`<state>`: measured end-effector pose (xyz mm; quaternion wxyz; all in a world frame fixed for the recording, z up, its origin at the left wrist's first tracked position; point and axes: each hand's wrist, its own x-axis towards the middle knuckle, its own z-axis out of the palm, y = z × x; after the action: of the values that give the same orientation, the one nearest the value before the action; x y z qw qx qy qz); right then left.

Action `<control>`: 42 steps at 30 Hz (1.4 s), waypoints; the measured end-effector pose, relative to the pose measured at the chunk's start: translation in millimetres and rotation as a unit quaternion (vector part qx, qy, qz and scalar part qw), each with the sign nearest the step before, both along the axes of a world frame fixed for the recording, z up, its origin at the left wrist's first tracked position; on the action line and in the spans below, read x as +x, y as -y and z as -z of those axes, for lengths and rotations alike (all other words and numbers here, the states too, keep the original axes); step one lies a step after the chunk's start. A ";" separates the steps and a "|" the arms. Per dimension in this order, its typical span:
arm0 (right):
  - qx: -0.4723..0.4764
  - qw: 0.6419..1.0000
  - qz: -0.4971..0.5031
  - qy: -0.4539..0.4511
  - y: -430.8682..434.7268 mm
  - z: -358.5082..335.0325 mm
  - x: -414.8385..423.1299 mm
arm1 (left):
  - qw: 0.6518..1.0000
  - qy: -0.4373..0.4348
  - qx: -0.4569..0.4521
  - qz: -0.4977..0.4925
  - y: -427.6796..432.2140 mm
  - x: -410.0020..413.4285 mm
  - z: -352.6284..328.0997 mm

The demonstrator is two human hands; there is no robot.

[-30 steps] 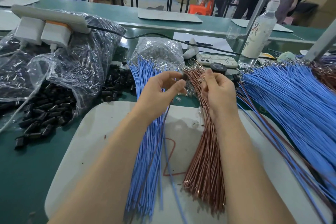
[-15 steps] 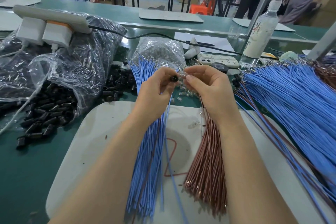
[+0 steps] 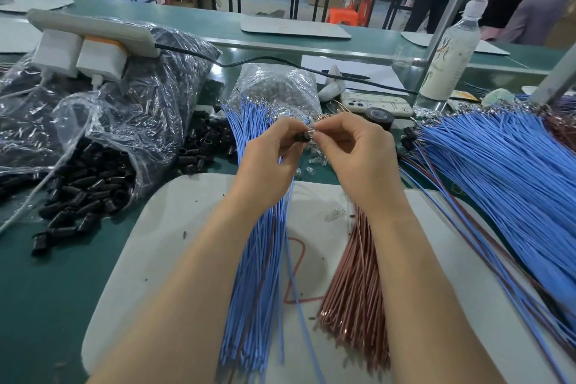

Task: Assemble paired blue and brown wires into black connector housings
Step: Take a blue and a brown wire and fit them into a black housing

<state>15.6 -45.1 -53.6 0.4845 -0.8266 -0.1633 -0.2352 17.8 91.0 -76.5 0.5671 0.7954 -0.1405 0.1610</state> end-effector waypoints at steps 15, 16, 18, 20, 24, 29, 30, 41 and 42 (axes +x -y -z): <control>-0.073 0.997 0.034 -0.012 -0.4 -2.3 -0.8 | 0.989 0.058 0.135 -0.030 1.7 -1.8 -3.3; -0.072 0.997 0.035 -0.015 0.0 -3.1 -0.9 | 0.987 0.061 0.147 -0.037 1.2 -1.9 -3.2; -0.052 0.998 0.033 -0.028 2.5 -5.1 -0.4 | 0.985 0.063 0.152 -0.049 0.0 -2.0 -3.2; -0.023 0.998 0.028 -0.045 6.0 -6.5 0.0 | 0.988 0.052 0.136 -0.055 -1.0 -2.0 -2.9; -0.046 0.996 0.027 -0.067 9.5 -5.1 -0.1 | 0.987 0.010 0.154 -0.049 -3.5 -0.2 -0.4; -0.059 0.992 0.022 -0.106 12.5 -2.2 2.9 | 0.993 -0.010 0.121 -0.002 -3.7 -0.5 -2.0; -0.045 0.992 0.014 -0.119 13.4 -1.7 3.5 | 0.993 -0.011 0.118 0.000 -3.3 -0.5 -1.6; 0.110 0.981 -0.032 -0.155 11.6 6.1 9.2 | 0.997 -0.061 0.039 0.039 -2.0 0.2 -2.0; 0.108 0.982 -0.032 -0.153 11.1 6.5 9.6 | 0.996 -0.068 0.041 0.047 -1.6 0.1 -1.7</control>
<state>25.2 -56.2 -60.2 0.5977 -0.7899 -0.0867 -0.1065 17.9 92.6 -74.7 0.5495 0.8194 -0.1457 0.0735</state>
